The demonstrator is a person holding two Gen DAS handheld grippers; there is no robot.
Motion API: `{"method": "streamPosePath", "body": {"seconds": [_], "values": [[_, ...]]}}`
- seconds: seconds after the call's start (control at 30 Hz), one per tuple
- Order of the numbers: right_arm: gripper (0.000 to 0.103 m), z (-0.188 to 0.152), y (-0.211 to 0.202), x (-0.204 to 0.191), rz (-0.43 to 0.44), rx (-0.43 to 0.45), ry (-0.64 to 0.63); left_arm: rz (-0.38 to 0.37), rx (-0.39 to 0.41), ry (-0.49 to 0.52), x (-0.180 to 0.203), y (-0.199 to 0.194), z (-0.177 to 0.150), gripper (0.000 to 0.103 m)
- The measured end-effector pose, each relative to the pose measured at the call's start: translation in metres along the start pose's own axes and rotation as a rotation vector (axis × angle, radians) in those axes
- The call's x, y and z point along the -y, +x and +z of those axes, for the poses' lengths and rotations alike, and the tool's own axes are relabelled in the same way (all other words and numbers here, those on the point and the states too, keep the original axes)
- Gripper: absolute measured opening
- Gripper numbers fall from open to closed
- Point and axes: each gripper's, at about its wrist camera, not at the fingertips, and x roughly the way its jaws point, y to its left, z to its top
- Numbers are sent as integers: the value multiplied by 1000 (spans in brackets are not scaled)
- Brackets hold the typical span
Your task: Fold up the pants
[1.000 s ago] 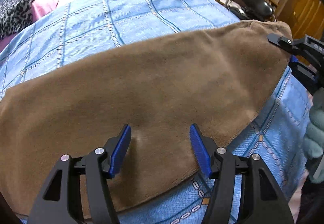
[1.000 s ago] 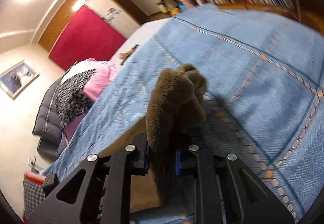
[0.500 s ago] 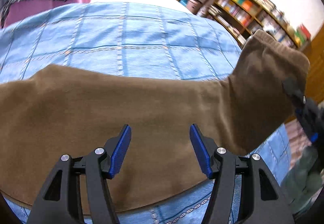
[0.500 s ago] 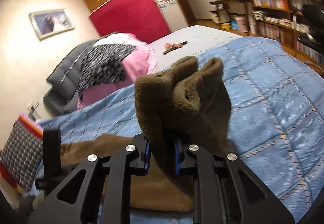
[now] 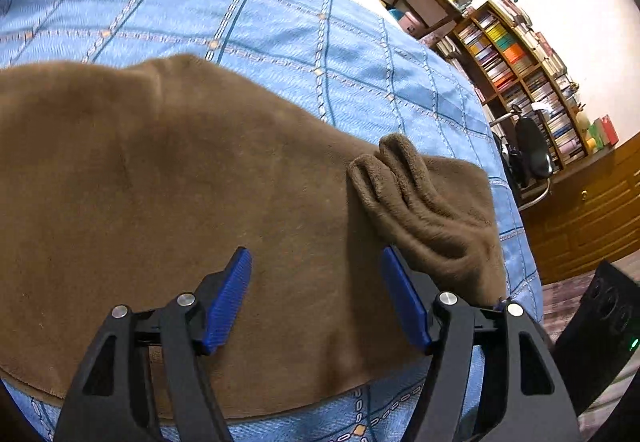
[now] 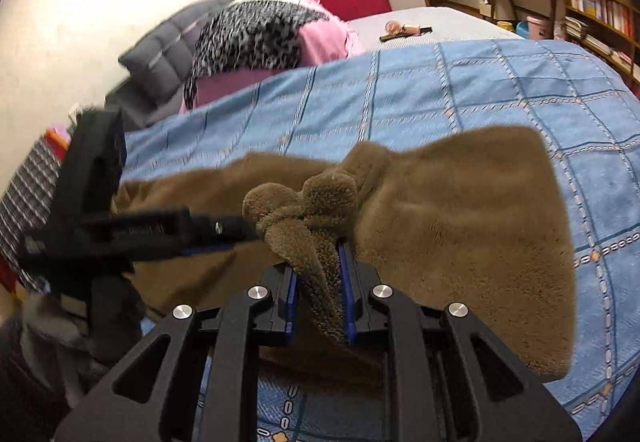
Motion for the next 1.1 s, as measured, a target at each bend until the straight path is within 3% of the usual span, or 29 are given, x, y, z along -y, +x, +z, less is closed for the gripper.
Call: {"method": "streamPosePath", "body": {"seconds": [0.23, 0.33, 0.6, 0.73, 0.77, 0.8, 0.9, 1.0, 1.1], "values": [[18, -18, 6, -3, -7, -29, -40, -97, -51, -54, -5, 9, 4, 73], [18, -22, 6, -3, 4, -29, -39, -102, -68, -37, 2, 15, 7, 83], [18, -34, 10, -10, -2, -38, -92, -196, -157, -28, 16, 32, 13, 83], [18, -36, 12, -16, -4, -39, -114, -201, -185, 20, 28, 41, 10, 83], [18, -36, 12, -16, -1, -39, -112, -197, -189, 29, 31, 43, 9, 81], [18, -36, 12, -16, 0, -37, -109, -192, -193, 37, 33, 45, 8, 64], [18, -35, 12, -17, -6, -40, -107, -172, -189, 40, 35, 46, 8, 45], [18, -33, 10, -16, 5, -35, -94, -170, -152, 51, 35, 35, 10, 34], [18, -27, 6, -21, 32, -21, -89, -167, -111, 58, 32, 21, 13, 32]]}}
